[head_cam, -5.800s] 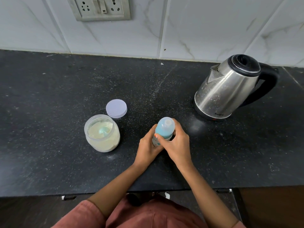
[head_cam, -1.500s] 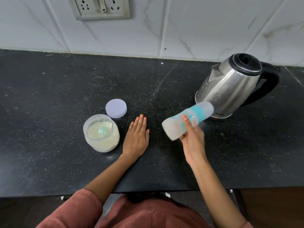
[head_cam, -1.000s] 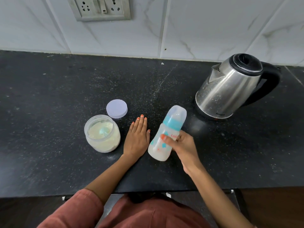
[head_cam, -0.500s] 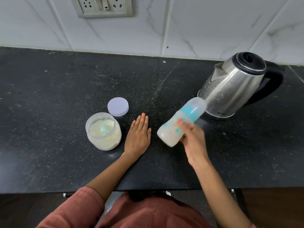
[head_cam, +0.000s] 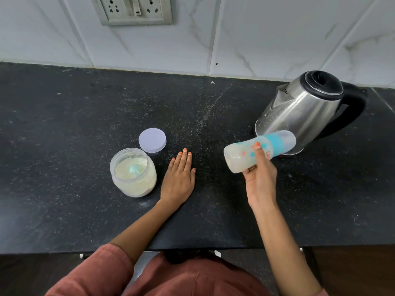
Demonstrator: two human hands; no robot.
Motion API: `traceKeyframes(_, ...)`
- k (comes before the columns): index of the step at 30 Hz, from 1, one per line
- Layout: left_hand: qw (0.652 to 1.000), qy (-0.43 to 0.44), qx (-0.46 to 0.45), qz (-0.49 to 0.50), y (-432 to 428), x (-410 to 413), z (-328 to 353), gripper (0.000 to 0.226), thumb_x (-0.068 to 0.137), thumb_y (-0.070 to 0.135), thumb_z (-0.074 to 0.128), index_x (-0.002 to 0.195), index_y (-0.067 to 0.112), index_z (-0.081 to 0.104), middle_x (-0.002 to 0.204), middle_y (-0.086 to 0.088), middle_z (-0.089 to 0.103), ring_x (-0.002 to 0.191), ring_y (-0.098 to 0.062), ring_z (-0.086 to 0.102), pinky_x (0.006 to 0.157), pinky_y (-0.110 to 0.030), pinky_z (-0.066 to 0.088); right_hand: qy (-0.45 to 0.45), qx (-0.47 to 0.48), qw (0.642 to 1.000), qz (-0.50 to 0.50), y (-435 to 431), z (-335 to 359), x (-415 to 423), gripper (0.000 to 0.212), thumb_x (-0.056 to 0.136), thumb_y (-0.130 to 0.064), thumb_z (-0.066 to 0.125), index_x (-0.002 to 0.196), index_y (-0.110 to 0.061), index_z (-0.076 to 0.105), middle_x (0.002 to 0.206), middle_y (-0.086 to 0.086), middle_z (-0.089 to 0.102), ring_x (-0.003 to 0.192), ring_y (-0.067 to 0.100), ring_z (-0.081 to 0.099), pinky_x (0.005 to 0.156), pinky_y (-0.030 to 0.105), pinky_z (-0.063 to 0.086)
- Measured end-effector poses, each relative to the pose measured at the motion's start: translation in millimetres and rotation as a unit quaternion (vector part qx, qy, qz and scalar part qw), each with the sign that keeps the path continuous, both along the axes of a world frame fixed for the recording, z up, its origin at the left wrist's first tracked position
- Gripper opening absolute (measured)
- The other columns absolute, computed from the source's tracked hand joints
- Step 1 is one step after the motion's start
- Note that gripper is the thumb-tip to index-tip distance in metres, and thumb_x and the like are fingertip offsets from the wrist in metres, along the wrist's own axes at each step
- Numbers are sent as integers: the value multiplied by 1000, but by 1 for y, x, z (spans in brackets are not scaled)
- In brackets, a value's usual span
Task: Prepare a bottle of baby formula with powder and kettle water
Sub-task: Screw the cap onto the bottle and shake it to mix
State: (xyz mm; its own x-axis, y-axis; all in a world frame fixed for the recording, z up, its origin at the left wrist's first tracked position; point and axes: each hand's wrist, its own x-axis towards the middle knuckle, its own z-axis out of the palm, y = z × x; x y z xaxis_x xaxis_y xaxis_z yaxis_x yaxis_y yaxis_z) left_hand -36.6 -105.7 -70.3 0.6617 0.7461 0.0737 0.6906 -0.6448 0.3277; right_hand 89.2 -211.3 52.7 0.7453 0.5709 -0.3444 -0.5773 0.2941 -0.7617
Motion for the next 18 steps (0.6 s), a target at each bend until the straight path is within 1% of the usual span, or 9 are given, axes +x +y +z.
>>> traceKeyframes(2,1000,1,2,0,1,0,1,71,86,41,-1,143,5,19,153,-11,16,141,-23,13,112,-32,2,-56,-56,994,81,-5,-2,-12,22,79,-14,61,101,-16,61,88,-6,71,79,5,69,74,27,58)
traceKeyframes(4,1000,6,2,-2,1,0,1,72,85,41,-3,143,5,18,153,-11,14,141,-23,12,111,-31,1,-126,-127,962,205,-14,-5,-25,25,66,-21,68,90,-19,64,83,-6,73,83,9,68,81,33,56)
traceKeyframes(5,1000,10,0,-4,1,0,1,73,84,41,-4,144,6,16,153,-10,13,142,-22,10,111,-30,0,-140,-144,952,232,-17,-5,-27,28,61,-22,69,88,-19,65,83,-6,73,84,10,68,83,34,55)
traceKeyframes(7,1000,6,1,-2,1,-1,1,73,84,42,-4,144,6,16,153,-10,13,142,-21,10,111,-30,-1,-113,-119,966,199,-13,-4,-21,22,66,-18,68,88,-18,65,81,-5,73,83,9,68,78,29,56)
traceKeyframes(9,1000,3,5,-1,1,-1,0,71,85,41,-3,144,6,17,153,-10,14,142,-21,11,112,-31,1,-25,-56,994,90,-4,2,-9,15,80,-14,61,94,-18,62,88,-5,71,83,7,66,74,26,56)
traceKeyframes(11,1000,3,6,-1,1,0,0,71,86,41,-3,144,6,17,153,-10,14,142,-21,11,112,-31,2,0,-22,999,28,1,4,-4,17,86,-15,57,102,-20,58,96,-5,67,88,8,65,77,26,56)
traceKeyframes(13,1000,3,4,-1,1,0,1,70,86,41,-3,144,6,16,153,-10,14,142,-22,10,112,-31,1,-81,-63,990,99,0,2,-10,19,81,-16,61,99,-22,59,96,-4,67,89,10,66,81,30,55)
traceKeyframes(16,1000,11,-3,-2,1,0,2,59,95,37,8,144,6,13,154,-10,9,142,-22,7,113,-31,0,-194,-120,940,256,-12,-1,-23,33,59,-21,71,91,-17,65,86,-4,73,84,10,68,78,29,55)
traceKeyframes(18,1000,6,-10,0,1,-1,3,52,99,32,16,145,7,11,154,-9,7,142,-21,5,113,-30,-2,-181,-98,951,232,-11,1,-20,30,59,-20,70,89,-18,65,80,-8,73,80,6,68,73,24,56)
